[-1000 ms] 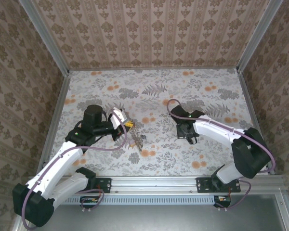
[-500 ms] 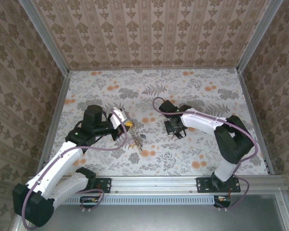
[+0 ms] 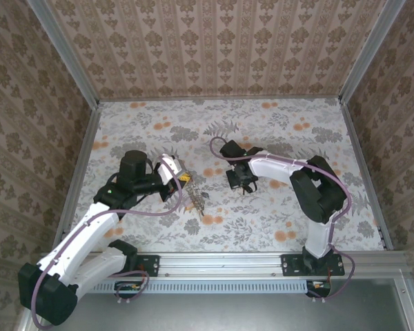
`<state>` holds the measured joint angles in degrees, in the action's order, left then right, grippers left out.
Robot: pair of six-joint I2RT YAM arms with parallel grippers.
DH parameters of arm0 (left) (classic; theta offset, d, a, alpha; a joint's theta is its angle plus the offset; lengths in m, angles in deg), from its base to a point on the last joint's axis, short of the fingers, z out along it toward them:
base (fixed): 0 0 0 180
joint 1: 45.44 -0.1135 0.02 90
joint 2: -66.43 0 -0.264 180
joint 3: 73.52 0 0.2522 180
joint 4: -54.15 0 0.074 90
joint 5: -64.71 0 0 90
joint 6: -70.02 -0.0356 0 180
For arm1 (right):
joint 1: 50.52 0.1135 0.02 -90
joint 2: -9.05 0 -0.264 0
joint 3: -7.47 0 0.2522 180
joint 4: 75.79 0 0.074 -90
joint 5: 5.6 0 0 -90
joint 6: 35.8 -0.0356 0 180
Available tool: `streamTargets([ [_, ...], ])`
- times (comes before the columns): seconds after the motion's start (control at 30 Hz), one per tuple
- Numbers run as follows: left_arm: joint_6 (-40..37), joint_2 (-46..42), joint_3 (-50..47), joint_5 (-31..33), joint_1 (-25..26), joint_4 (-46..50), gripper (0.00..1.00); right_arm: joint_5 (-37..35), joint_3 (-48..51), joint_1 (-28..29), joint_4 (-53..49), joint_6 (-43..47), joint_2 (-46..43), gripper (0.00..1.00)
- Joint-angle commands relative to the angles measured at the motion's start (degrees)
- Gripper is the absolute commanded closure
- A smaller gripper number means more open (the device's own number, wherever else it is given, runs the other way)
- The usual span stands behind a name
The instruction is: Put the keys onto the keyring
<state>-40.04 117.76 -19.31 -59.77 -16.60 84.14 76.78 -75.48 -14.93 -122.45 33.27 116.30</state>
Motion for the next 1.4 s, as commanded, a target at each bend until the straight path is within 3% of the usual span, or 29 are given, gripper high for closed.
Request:
streamTargets([
  [0.0, 1.03, -0.65, -0.48, -0.68, -0.17, -2.61, 1.0, 1.2, -0.32, 0.11, -0.32, 0.45, 0.03, 0.92],
  [0.2, 1.06, -0.69, -0.54, -0.84, -0.19, -2.69, 1.0, 1.29, 2.86, -0.17, -0.18, 2.08, -3.23, 0.78],
  [0.63, 1.04, -0.86, -0.46, -0.72, -0.19, -2.43, 1.0, -3.54, 1.39, -0.35, -4.22, 9.24, -3.62, 0.72],
  [0.8, 0.98, -1.02, -0.53, -0.59, -0.21, -2.34, 1.0, -2.13, 0.15, -0.35, -7.98, 18.42, -3.66, 0.64],
  [1.0, 0.85, -0.9, -0.46, -0.64, -0.19, -2.3, 1.0, -4.95, -2.2, -0.73, -12.04, 27.46, -0.49, 0.64],
  [1.37, 0.72, -0.8, -0.46, -0.59, -0.18, -2.2, 1.0, 3.58, -5.09, -3.65, -11.91, 29.59, 1.8, 0.65],
])
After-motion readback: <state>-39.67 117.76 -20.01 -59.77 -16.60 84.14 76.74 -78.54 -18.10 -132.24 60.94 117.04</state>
